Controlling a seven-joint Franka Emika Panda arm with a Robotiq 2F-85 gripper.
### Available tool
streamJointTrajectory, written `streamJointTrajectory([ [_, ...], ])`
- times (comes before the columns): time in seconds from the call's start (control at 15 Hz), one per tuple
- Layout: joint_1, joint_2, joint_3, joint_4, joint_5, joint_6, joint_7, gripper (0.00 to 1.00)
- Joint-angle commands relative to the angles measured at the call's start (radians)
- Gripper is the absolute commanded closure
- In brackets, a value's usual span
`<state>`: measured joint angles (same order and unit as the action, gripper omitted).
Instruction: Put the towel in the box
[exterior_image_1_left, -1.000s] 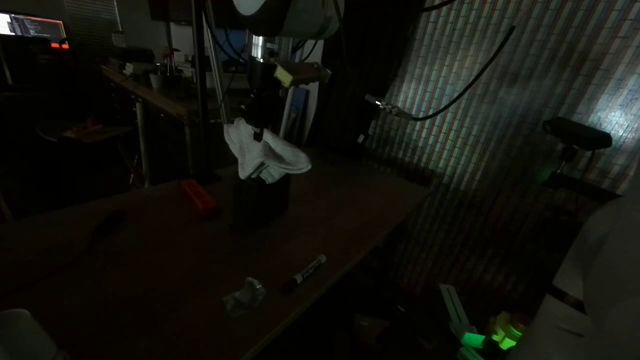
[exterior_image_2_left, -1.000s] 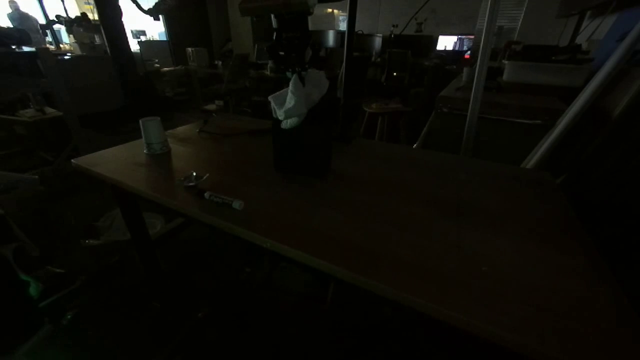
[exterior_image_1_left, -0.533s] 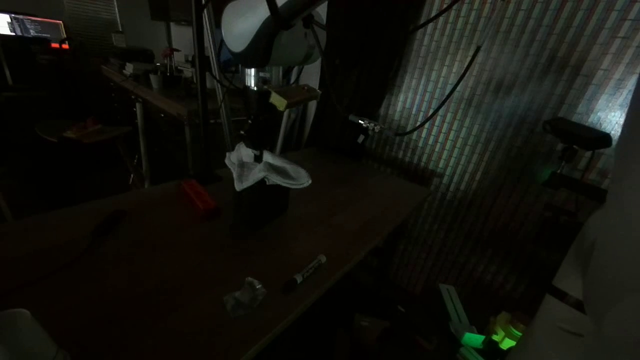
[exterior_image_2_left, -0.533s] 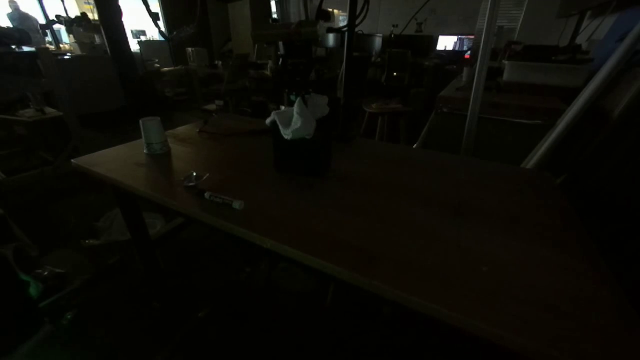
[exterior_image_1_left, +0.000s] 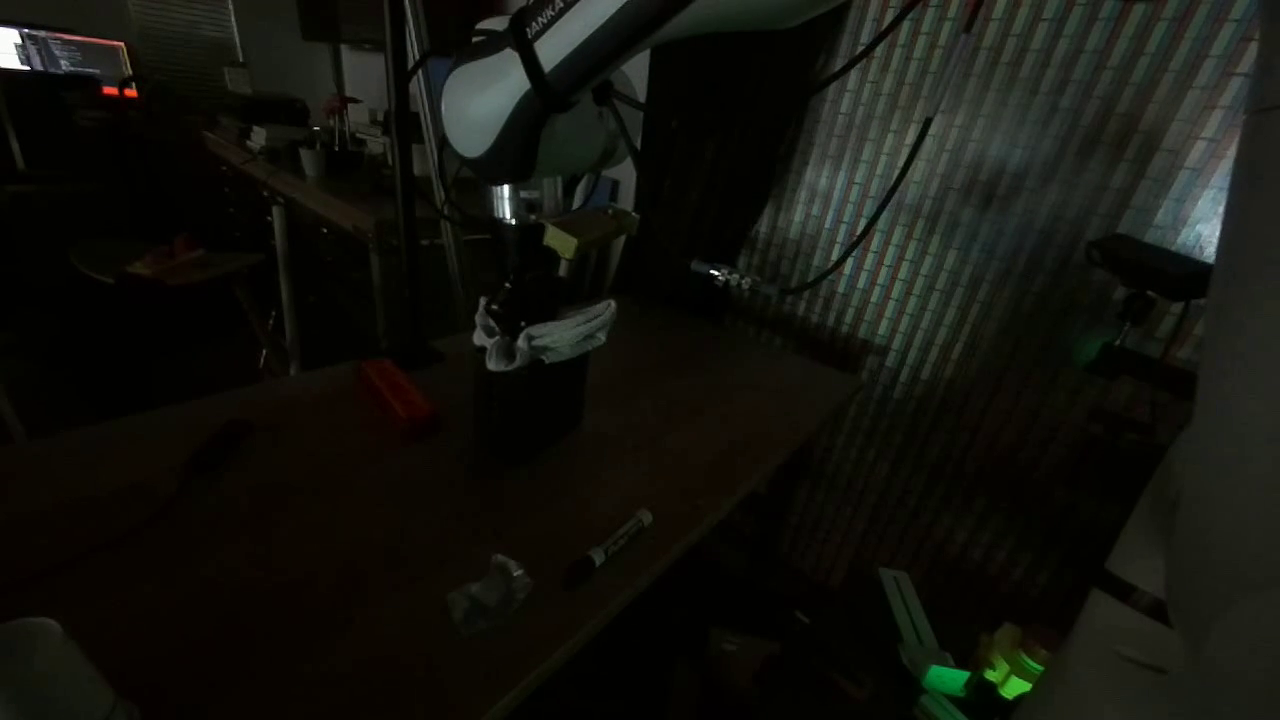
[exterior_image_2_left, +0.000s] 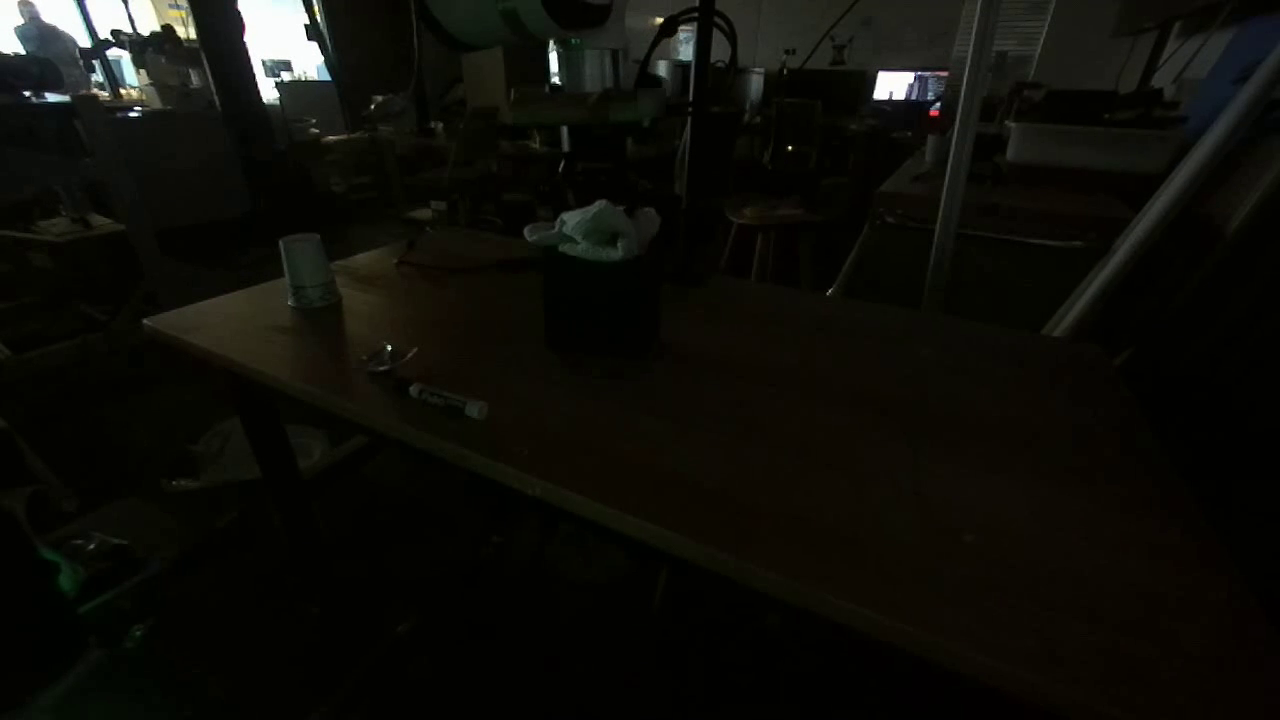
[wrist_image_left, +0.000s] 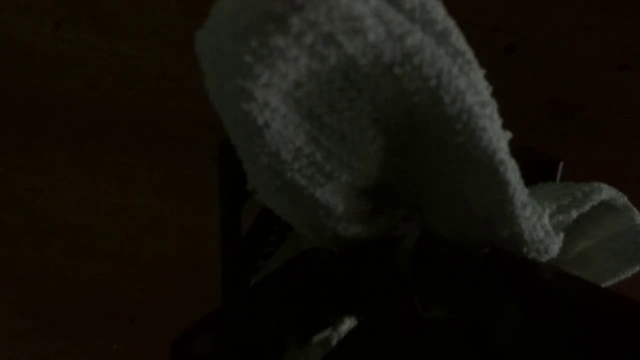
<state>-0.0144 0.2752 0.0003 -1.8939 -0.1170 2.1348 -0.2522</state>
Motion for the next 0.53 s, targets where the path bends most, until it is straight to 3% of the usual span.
streamJointTrajectory([
  [0.0, -0.007, 0.026, 0.015, -0.008, 0.025, -0.033, -0.029, 0.97],
  [0.47, -0.018, 0.073, 0.048, 0.003, 0.134, -0.076, -0.106, 0.97],
])
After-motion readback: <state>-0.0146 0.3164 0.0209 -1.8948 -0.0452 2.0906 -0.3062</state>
